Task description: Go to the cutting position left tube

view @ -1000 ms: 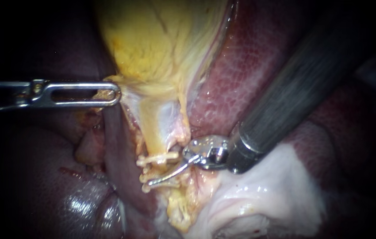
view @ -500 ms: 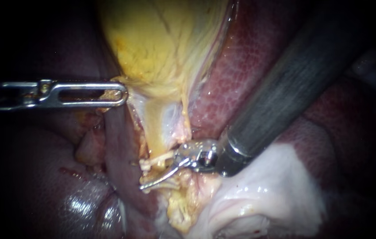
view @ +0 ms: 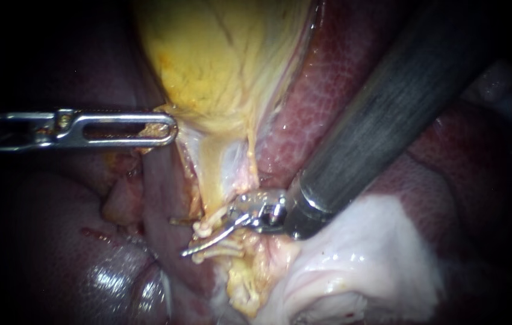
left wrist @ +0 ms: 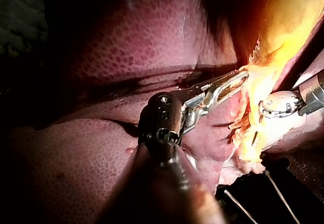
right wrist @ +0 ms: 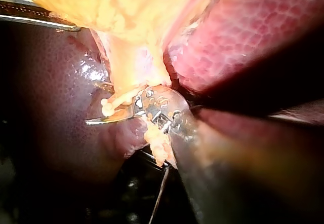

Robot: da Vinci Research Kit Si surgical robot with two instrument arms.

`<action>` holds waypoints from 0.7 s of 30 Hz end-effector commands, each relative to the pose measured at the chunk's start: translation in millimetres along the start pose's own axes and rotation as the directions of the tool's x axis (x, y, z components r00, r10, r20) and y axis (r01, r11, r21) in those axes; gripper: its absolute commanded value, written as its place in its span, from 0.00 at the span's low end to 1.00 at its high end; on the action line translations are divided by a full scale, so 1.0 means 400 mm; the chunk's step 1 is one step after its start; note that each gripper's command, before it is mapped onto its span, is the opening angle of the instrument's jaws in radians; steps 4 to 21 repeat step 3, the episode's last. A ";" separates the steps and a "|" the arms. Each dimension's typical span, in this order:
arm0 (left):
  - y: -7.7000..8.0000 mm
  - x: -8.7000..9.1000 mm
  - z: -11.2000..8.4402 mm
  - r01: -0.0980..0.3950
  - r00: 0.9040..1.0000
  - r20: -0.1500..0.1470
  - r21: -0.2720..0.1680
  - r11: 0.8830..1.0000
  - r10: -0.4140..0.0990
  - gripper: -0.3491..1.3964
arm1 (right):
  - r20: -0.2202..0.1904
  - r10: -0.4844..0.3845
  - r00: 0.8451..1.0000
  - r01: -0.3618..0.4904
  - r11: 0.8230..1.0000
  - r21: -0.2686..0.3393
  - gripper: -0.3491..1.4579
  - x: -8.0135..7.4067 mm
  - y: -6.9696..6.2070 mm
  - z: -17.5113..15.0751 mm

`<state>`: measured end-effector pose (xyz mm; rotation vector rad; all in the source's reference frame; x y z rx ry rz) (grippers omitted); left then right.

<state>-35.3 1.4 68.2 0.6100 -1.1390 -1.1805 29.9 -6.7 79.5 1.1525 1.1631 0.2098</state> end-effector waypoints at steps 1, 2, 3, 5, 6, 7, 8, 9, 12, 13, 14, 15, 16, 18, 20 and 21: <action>0.0000 0.0000 -0.0001 0.000 1.000 0.000 0.000 1.000 0.000 0.00 | 0.001 -0.001 1.000 0.001 1.000 0.000 0.85 -0.0002 0.0001 -0.0001; -0.0001 -0.0001 -0.0001 0.000 1.000 0.000 0.000 1.000 0.000 0.00 | -0.003 0.005 1.000 -0.005 1.000 -0.008 0.87 -0.0004 0.0001 -0.0003; 0.0000 -0.0001 -0.0002 0.000 1.000 0.000 0.000 1.000 0.000 0.00 | -0.007 0.005 1.000 -0.005 1.000 -0.015 0.89 -0.0007 0.0001 -0.0006; 0.0000 -0.0001 -0.0002 0.000 1.000 0.000 0.000 1.000 0.000 0.00 | -0.007 0.005 1.000 -0.005 1.000 -0.015 0.89 -0.0007 0.0001 -0.0006; 0.0000 -0.0001 -0.0002 0.000 1.000 0.000 0.000 1.000 0.000 0.00 | -0.007 0.005 1.000 -0.005 1.000 -0.015 0.89 -0.0007 0.0001 -0.0006; 0.0000 -0.0001 -0.0002 0.000 1.000 0.000 0.000 1.000 0.000 0.00 | -0.007 0.005 1.000 -0.005 1.000 -0.015 0.89 -0.0007 0.0001 -0.0006; 0.0000 -0.0001 -0.0002 0.000 1.000 0.000 0.000 1.000 0.000 0.00 | -0.007 0.005 1.000 -0.005 1.000 -0.015 0.89 -0.0007 0.0001 -0.0006; 0.0000 -0.0001 -0.0002 0.000 1.000 0.000 0.000 1.000 0.000 0.00 | -0.007 0.005 1.000 -0.005 1.000 -0.015 0.89 -0.0007 0.0001 -0.0006; 0.0000 -0.0001 -0.0002 0.000 1.000 0.000 0.000 1.000 0.000 0.00 | -0.007 0.005 1.000 -0.005 1.000 -0.015 0.89 -0.0007 0.0001 -0.0006; 0.0000 -0.0001 -0.0002 0.000 1.000 0.000 0.000 1.000 0.000 0.00 | -0.007 0.005 1.000 -0.005 1.000 -0.015 0.89 -0.0007 0.0001 -0.0006; 0.0000 -0.0001 -0.0002 0.000 1.000 0.000 0.000 1.000 0.000 0.00 | -0.007 0.005 1.000 -0.005 1.000 -0.015 0.89 -0.0007 0.0001 -0.0006; 0.0000 -0.0001 -0.0002 0.000 1.000 0.000 0.000 1.000 0.000 0.00 | -0.007 0.005 1.000 -0.005 1.000 -0.015 0.89 -0.0007 0.0001 -0.0006; 0.0000 -0.0001 -0.0002 0.000 1.000 0.000 0.000 1.000 0.000 0.00 | -0.007 0.005 1.000 -0.005 1.000 -0.015 0.89 -0.0007 0.0001 -0.0006; 0.0000 -0.0001 -0.0002 0.000 1.000 0.000 0.000 1.000 0.000 0.00 | -0.007 0.005 1.000 -0.005 1.000 -0.015 0.89 -0.0007 0.0001 -0.0006; 0.0000 -0.0001 -0.0002 0.000 1.000 0.000 0.000 1.000 0.000 0.00 | -0.007 0.005 1.000 -0.005 1.000 -0.015 0.89 -0.0007 0.0001 -0.0006; 0.0000 -0.0001 -0.0002 0.000 1.000 0.000 0.000 1.000 0.000 0.00 | -0.007 0.005 1.000 -0.005 1.000 -0.015 0.89 -0.0007 0.0001 -0.0006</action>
